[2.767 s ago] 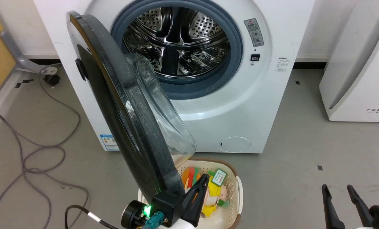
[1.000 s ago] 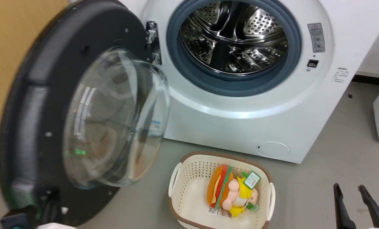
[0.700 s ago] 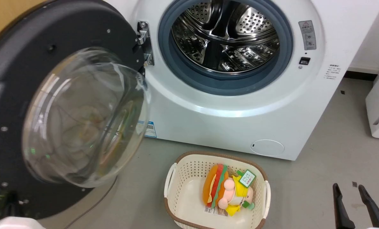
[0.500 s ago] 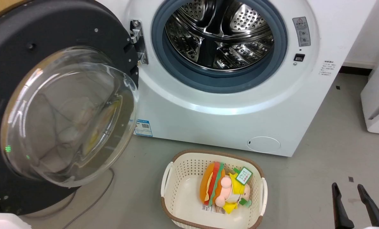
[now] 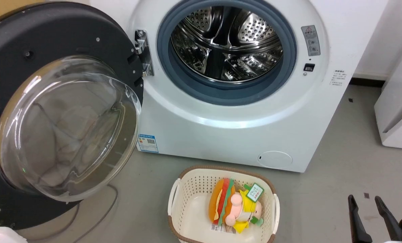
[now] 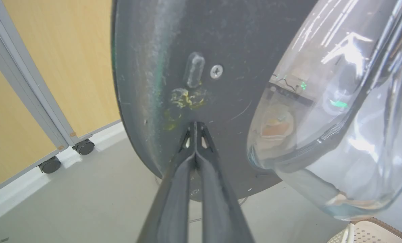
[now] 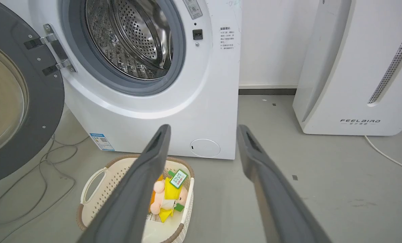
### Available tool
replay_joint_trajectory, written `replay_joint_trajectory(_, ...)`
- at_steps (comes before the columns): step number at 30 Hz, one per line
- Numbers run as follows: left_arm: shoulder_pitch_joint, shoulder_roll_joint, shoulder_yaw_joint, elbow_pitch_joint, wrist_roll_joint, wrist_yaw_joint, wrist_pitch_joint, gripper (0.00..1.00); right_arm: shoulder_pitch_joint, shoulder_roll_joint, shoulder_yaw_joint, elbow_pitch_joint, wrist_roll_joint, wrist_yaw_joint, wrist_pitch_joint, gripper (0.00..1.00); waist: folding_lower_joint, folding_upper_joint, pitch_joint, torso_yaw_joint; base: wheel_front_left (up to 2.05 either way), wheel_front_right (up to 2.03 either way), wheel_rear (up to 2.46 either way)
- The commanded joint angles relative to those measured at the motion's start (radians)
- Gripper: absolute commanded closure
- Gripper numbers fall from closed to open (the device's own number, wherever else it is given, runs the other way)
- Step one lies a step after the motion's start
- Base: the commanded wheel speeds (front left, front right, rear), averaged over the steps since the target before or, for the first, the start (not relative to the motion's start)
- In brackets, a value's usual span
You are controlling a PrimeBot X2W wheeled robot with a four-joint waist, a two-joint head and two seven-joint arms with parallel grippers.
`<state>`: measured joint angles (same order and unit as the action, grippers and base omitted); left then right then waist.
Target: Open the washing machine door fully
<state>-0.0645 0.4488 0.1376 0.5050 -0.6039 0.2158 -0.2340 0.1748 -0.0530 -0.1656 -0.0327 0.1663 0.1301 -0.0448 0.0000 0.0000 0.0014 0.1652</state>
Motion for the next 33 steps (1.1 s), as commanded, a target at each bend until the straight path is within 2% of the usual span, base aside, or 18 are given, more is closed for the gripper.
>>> replay_joint_trajectory(1,0.011,-0.014,-0.006,0.003,0.012,0.003,-0.008,1.00,0.002,0.003,0.003,0.003,0.010,0.001,-0.002,0.00,0.0000,0.0000,-0.008,-0.002,0.00,0.00,0.00)
replay_joint_trajectory(4,0.043,-0.039,-0.015,-0.051,0.039,0.008,-0.020,1.00,0.008,0.003,0.004,0.007,0.013,0.001,-0.006,0.00,0.0000,0.0000,-0.018,-0.003,0.00,0.00,0.00)
replay_joint_trajectory(9,0.121,-0.114,-0.019,-0.253,0.095,0.014,-0.027,1.00,0.018,0.003,0.000,0.012,0.020,0.001,-0.011,0.00,0.0000,0.0000,-0.032,0.004,0.00,0.00,0.00)
replay_joint_trajectory(15,0.231,-0.184,-0.099,-0.472,0.200,0.011,-0.027,1.00,0.017,0.003,0.010,0.010,0.016,0.001,-0.014,0.00,0.0000,0.0000,-0.040,0.004,0.00,0.00,0.00)
replay_joint_trajectory(16,0.243,-0.192,-0.120,-0.497,0.216,0.011,-0.027,0.97,0.017,0.003,0.012,0.008,0.014,0.001,-0.013,0.00,0.0000,0.0000,-0.040,0.003,0.00,0.00,0.00)
replay_joint_trajectory(18,0.259,-0.206,-0.168,-0.541,0.249,0.015,-0.024,0.54,0.016,0.003,0.015,0.001,0.008,0.001,-0.010,0.00,0.0000,0.0000,-0.041,0.000,0.00,0.00,0.00)
replay_joint_trajectory(19,0.263,-0.212,-0.188,-0.559,0.264,0.019,-0.018,0.16,0.016,0.003,0.017,-0.002,0.005,0.001,-0.008,0.00,0.0000,0.0000,-0.041,-0.002,0.00,0.00,0.00)
replay_joint_trajectory(20,0.264,-0.216,-0.206,-0.573,0.277,0.023,-0.010,0.00,0.015,0.003,0.017,-0.007,0.001,0.001,-0.006,0.00,0.0000,0.0000,-0.041,-0.004,0.00,0.00,0.00)
replay_joint_trajectory(26,0.221,-0.236,-0.319,-0.607,0.336,0.003,0.021,0.00,0.010,0.003,0.032,-0.036,-0.011,0.001,0.008,0.00,0.0000,0.0000,-0.036,-0.030,0.00,0.00,0.00)
replay_joint_trajectory(33,0.145,-0.246,-0.391,-0.546,0.382,-0.008,0.062,0.00,0.010,0.003,0.055,-0.068,-0.021,0.001,0.024,0.00,0.0000,0.0000,-0.041,-0.085,0.00,0.00,0.00)
